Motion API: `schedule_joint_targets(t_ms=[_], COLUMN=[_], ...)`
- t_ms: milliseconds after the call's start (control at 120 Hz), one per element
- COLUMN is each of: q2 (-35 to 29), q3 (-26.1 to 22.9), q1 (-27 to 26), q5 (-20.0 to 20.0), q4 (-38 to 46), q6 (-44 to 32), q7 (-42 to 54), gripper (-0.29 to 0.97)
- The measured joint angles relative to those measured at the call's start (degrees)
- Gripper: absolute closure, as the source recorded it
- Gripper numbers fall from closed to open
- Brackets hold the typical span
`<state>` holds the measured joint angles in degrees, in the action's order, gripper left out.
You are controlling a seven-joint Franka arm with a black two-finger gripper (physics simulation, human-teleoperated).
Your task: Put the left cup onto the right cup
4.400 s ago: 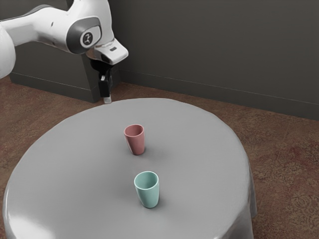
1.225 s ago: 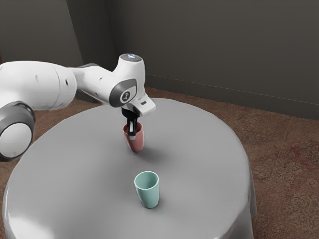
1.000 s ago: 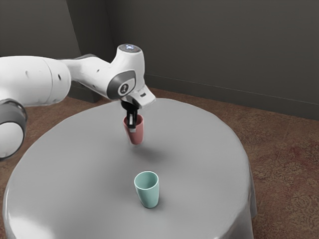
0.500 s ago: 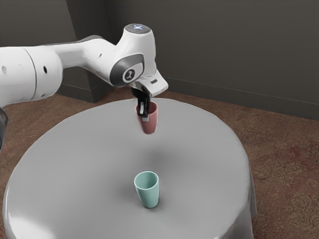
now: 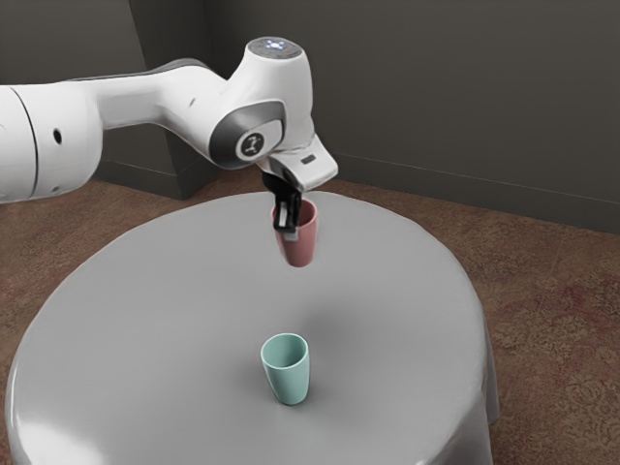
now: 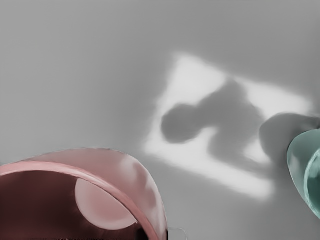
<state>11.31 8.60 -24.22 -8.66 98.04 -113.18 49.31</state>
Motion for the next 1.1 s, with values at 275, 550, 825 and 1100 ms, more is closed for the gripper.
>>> schedule_joint_targets(t_ms=[275, 550, 825, 1100], q2=[-1.58, -2.12, -4.23, -6.03], q3=[-0.31, -1.14, -2.31, -2.69], q1=[-1.89, -3.26, -3.78, -4.63], q5=[0.78, 1.89, 4.39, 5.33], q4=[2.65, 5.44, 8.63, 11.38], q6=[0.16, -0.72, -1.73, -1.57], q7=[-2.31, -5.22, -8.24, -11.15], gripper=[0.79, 0.79, 0.79, 0.79])
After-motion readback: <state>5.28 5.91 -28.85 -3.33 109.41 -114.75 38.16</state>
